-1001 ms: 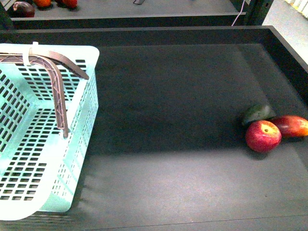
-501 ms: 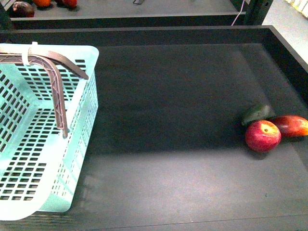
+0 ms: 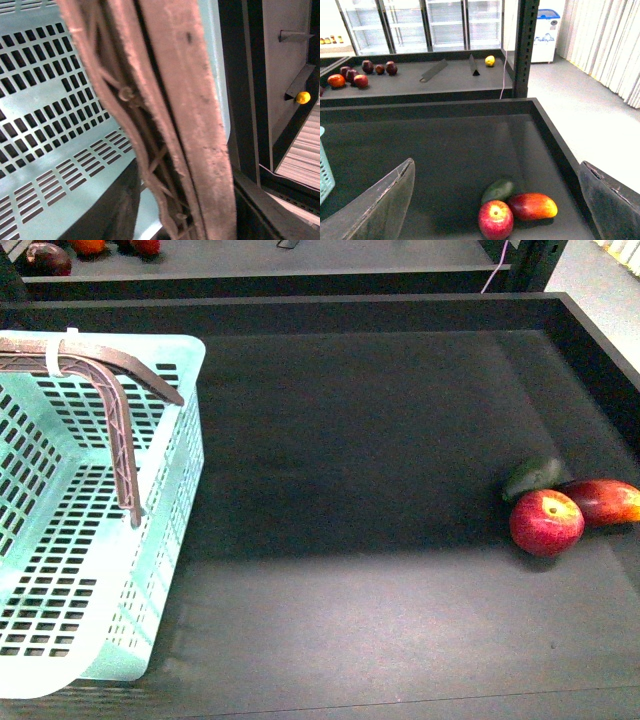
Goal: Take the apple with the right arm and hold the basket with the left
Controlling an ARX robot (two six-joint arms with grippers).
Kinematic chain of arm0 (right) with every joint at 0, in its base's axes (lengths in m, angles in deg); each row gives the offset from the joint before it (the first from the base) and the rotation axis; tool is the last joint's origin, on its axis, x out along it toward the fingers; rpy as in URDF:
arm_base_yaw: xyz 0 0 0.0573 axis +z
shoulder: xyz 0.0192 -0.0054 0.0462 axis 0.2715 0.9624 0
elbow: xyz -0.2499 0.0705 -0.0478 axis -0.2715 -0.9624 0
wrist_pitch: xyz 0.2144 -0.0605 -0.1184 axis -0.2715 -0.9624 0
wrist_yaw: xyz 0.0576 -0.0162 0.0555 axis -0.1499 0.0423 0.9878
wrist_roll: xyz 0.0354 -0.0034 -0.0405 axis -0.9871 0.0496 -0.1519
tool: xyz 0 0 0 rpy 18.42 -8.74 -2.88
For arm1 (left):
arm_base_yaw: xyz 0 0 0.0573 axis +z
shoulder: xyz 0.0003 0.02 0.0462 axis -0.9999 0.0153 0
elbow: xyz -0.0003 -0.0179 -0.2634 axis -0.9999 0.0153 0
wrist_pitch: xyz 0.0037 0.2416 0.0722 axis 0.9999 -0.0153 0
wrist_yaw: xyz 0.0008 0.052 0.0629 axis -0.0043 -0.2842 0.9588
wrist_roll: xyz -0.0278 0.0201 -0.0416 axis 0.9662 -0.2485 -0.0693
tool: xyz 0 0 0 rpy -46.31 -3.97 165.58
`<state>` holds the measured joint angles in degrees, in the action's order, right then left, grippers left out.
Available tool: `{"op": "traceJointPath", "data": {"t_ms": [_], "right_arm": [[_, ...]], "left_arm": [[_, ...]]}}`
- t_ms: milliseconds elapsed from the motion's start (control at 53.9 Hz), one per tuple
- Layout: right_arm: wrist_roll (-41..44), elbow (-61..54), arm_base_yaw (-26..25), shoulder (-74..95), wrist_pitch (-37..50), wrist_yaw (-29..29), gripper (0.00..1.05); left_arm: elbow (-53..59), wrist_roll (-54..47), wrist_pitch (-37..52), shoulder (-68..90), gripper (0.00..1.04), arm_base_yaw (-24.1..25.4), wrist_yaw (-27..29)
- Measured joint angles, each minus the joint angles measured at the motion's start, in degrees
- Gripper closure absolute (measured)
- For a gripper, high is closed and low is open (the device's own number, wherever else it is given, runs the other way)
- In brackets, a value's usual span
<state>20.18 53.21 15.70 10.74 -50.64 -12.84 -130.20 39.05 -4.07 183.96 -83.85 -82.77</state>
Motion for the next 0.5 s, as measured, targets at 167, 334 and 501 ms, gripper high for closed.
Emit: {"op": "traceJointPath", "data": {"t_ms": [167, 334, 501], "right_arm": [[0.0, 0.0, 0.0, 0.0, 0.0, 0.0, 0.09], [0.0, 0.0, 0.0, 0.0, 0.0, 0.0, 0.09], [0.0, 0.0, 0.0, 0.0, 0.0, 0.0, 0.09]], "left_arm": [[-1.6, 3.5, -0.3, 1.2, 0.82, 0.3, -0.5], [-2.1, 4.0, -1.0, 1.3, 0.83, 0.5, -0.8], [-1.5, 3.0, -3.0, -1.9, 0.84, -0.9, -2.0]]}}
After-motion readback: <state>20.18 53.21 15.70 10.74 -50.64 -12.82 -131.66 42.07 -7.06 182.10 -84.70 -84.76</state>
